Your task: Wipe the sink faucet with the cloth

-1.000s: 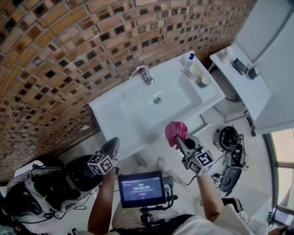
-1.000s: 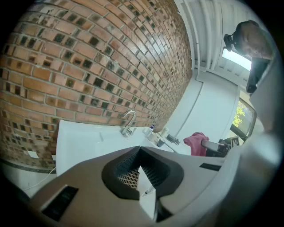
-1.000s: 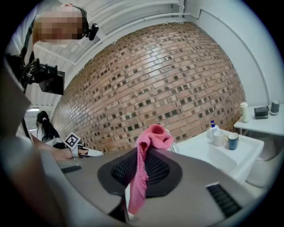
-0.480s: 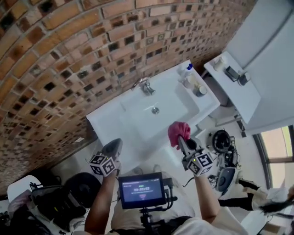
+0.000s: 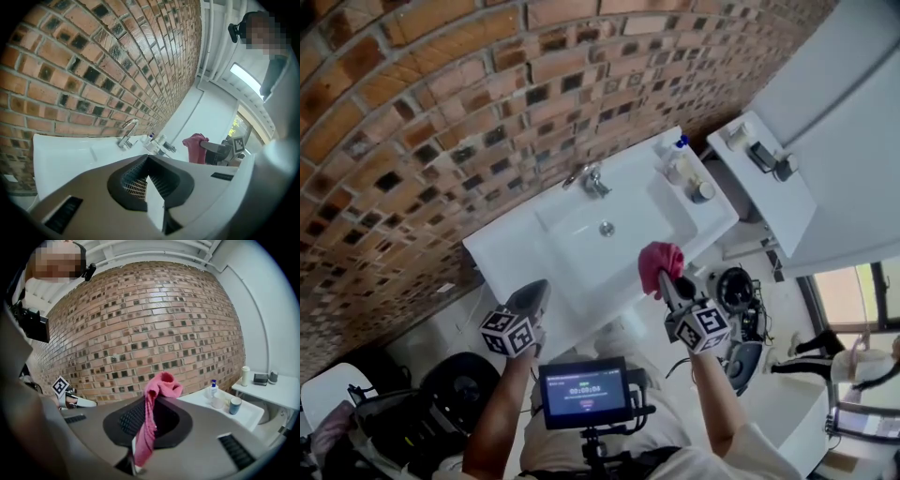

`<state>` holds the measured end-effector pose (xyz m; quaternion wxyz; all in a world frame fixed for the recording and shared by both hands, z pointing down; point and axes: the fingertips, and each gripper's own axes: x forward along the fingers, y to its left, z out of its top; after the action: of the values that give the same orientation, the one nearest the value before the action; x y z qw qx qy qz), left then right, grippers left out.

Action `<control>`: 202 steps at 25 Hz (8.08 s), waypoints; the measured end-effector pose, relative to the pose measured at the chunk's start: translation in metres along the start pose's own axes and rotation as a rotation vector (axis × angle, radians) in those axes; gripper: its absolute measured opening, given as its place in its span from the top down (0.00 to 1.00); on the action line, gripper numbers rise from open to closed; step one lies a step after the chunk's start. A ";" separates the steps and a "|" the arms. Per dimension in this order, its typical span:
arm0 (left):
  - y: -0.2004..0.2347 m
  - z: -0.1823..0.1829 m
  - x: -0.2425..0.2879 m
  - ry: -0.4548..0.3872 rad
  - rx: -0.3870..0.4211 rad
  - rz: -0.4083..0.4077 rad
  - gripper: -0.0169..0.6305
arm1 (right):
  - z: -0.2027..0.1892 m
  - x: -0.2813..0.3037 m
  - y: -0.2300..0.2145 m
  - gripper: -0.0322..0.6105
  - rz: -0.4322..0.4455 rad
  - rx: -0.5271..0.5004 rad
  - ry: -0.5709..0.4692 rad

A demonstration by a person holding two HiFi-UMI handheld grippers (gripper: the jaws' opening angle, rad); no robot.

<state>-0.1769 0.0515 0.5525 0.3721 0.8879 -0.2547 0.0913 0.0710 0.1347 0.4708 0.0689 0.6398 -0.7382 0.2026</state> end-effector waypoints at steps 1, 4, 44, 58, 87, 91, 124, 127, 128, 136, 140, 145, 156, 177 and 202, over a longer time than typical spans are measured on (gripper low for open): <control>0.001 0.002 0.002 0.001 0.003 0.006 0.98 | 0.001 0.007 -0.004 0.88 0.007 -0.004 0.001; 0.003 0.012 0.007 0.000 0.016 0.040 0.98 | 0.003 0.034 -0.019 0.88 0.034 0.001 0.004; 0.040 0.041 0.056 0.006 -0.061 0.434 0.98 | -0.199 0.358 -0.139 0.88 0.219 -0.023 0.459; 0.044 0.038 0.062 0.003 -0.099 0.434 0.98 | -0.179 0.347 -0.129 0.89 0.300 -0.234 0.415; 0.026 0.030 0.070 -0.003 -0.116 0.377 0.98 | 0.002 0.308 -0.145 0.89 0.320 -0.345 0.136; 0.027 0.025 0.066 -0.005 -0.130 0.390 0.98 | -0.035 0.330 -0.142 0.89 0.428 -0.503 0.251; 0.041 0.001 0.064 0.062 -0.158 0.448 0.98 | -0.188 0.383 -0.177 0.89 0.370 -0.080 0.639; 0.041 -0.001 0.064 0.064 -0.163 0.442 0.98 | -0.203 0.363 -0.162 0.89 0.366 -0.042 0.625; 0.042 -0.003 0.063 0.065 -0.168 0.441 0.98 | -0.208 0.360 -0.156 0.89 0.357 -0.028 0.621; 0.046 -0.004 0.053 0.062 -0.182 0.442 0.98 | -0.231 0.367 -0.100 0.89 0.282 -0.023 0.571; 0.049 -0.004 0.041 0.050 -0.194 0.452 0.98 | -0.219 0.382 -0.078 0.89 0.205 -0.053 0.477; 0.055 -0.012 0.026 0.042 -0.210 0.463 0.98 | -0.177 0.389 -0.069 0.89 0.047 -0.045 0.349; 0.060 -0.011 0.018 0.008 -0.223 0.441 0.98 | -0.110 0.346 -0.074 0.89 -0.126 0.256 0.241; 0.060 -0.016 0.008 -0.011 -0.226 0.468 0.98 | -0.091 0.388 -0.227 0.89 0.027 0.274 0.589; 0.043 -0.005 0.036 -0.032 -0.228 0.466 0.98 | -0.098 0.372 -0.107 0.89 0.773 0.015 0.872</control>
<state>-0.1685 0.0160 0.5947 0.4347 0.7588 -0.4669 0.1312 0.0955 -0.1793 0.7163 0.2829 0.1818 -0.8201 0.4630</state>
